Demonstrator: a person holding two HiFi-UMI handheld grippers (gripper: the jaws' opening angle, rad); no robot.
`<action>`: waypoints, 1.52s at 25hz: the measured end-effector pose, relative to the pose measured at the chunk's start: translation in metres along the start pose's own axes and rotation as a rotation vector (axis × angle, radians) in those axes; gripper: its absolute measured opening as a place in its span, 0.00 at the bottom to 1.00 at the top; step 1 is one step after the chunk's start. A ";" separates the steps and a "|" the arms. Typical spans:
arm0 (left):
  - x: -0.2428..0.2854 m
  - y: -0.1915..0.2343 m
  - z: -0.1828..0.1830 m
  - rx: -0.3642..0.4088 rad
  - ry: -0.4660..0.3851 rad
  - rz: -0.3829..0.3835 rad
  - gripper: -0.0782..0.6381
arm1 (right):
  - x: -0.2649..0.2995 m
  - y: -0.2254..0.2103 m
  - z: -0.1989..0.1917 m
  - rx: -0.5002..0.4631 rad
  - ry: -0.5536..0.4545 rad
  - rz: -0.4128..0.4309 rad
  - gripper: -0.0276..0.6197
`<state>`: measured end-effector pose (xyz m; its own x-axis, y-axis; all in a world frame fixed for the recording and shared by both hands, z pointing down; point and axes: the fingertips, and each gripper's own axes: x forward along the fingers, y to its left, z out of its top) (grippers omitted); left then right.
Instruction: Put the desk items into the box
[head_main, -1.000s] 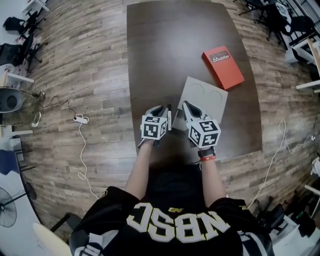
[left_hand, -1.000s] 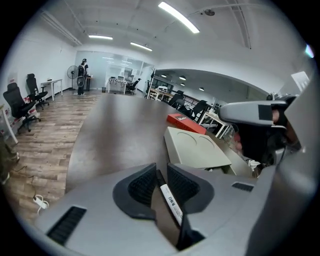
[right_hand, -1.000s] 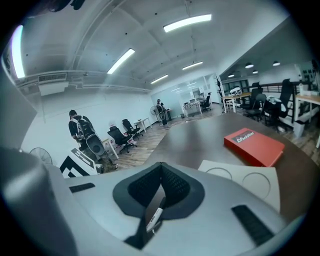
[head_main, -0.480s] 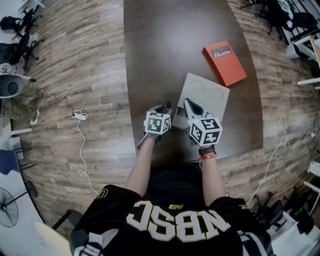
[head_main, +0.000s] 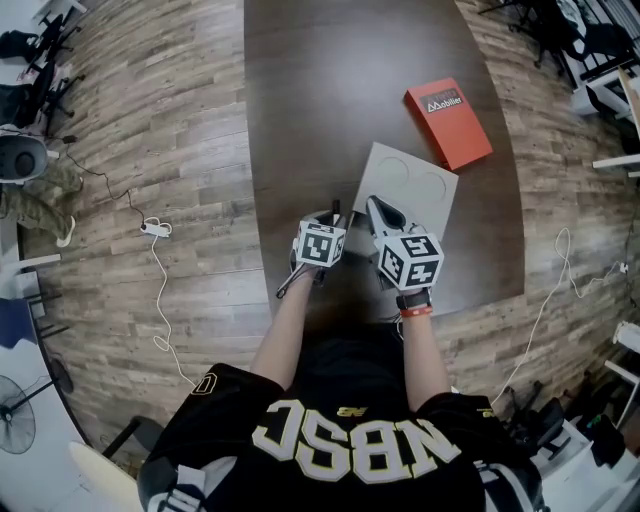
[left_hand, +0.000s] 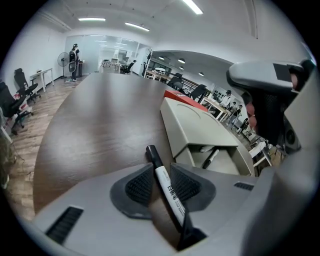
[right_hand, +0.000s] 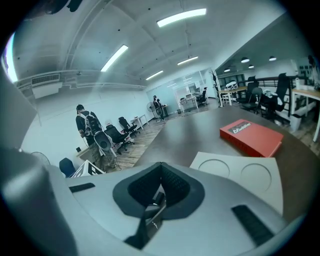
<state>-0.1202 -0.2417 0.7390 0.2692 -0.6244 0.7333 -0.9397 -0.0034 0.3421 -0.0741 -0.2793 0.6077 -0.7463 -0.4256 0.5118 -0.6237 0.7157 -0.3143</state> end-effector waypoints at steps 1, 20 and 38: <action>0.000 0.000 0.000 -0.015 -0.003 0.000 0.27 | 0.000 0.001 0.000 0.000 -0.001 0.002 0.05; -0.022 0.014 0.007 -0.039 -0.038 0.081 0.21 | -0.022 -0.009 0.008 0.030 -0.053 -0.023 0.05; -0.078 0.002 0.058 0.105 -0.167 0.063 0.21 | -0.043 -0.009 0.019 0.068 -0.127 -0.036 0.05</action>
<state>-0.1549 -0.2381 0.6487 0.1790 -0.7466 0.6407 -0.9727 -0.0364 0.2294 -0.0407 -0.2786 0.5732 -0.7436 -0.5205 0.4196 -0.6620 0.6609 -0.3534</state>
